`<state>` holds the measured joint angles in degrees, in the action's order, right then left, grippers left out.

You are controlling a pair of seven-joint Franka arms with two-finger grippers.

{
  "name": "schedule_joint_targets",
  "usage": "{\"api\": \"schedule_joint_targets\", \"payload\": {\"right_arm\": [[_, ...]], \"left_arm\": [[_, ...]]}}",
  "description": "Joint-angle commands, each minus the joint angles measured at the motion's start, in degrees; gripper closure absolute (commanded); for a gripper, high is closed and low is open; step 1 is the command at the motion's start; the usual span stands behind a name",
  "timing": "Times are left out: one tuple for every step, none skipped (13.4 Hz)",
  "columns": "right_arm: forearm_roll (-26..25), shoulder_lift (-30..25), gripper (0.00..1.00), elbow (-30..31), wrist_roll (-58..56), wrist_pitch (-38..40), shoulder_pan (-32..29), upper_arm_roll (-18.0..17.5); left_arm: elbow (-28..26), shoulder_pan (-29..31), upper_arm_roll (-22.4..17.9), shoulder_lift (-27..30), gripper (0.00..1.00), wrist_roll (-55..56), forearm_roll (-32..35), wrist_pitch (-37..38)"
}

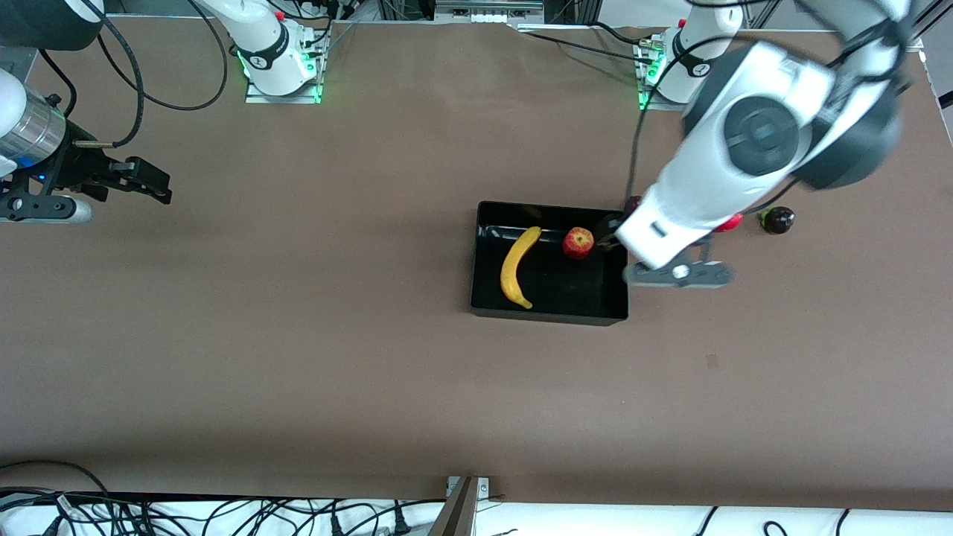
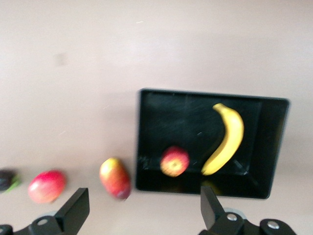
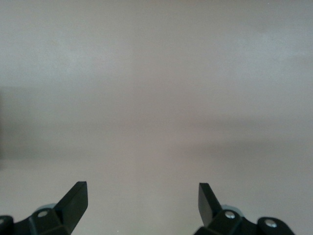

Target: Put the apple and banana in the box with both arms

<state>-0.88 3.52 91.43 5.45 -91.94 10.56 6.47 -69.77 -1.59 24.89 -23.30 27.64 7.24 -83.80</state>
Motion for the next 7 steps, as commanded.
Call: {"api": "schedule_joint_targets", "payload": {"right_arm": [[-0.61, 0.08, 0.0, -0.55, -0.09, -0.17, -0.63, -0.49], [-0.61, 0.08, 0.0, -0.55, -0.09, -0.17, -0.63, -0.49], [-0.61, 0.17, 0.0, -0.55, -0.09, -0.17, -0.63, -0.49], [-0.61, 0.17, 0.0, -0.55, -0.09, -0.17, -0.63, -0.49], [-0.61, 0.17, 0.0, -0.55, -0.09, -0.17, -0.63, -0.49], [-0.61, 0.17, 0.0, -0.55, -0.09, -0.17, -0.55, -0.49], [-0.61, 0.17, 0.0, -0.55, -0.09, -0.17, -0.63, -0.49]], "left_arm": [[7.18, 3.68, 0.07, -1.04, 0.0, -6.59, 0.4, 10.04], [6.67, 5.0, -0.19, -0.78, 0.0, -9.25, 0.58, 10.06], [6.15, 5.45, -1.42, 0.26, 0.0, -10.32, 0.32, 9.98], [2.23, 5.37, -5.34, 3.32, 0.0, -11.29, -1.69, 9.28], [-3.56, 4.93, -10.52, 7.87, 0.0, -13.39, -4.92, 5.01], [-10.84, 4.75, -14.92, 12.62, 0.0, -16.89, -7.92, -1.39], [-17.87, 4.49, -17.66, 17.8, 0.0, -20.92, -9.77, -6.67]]}}
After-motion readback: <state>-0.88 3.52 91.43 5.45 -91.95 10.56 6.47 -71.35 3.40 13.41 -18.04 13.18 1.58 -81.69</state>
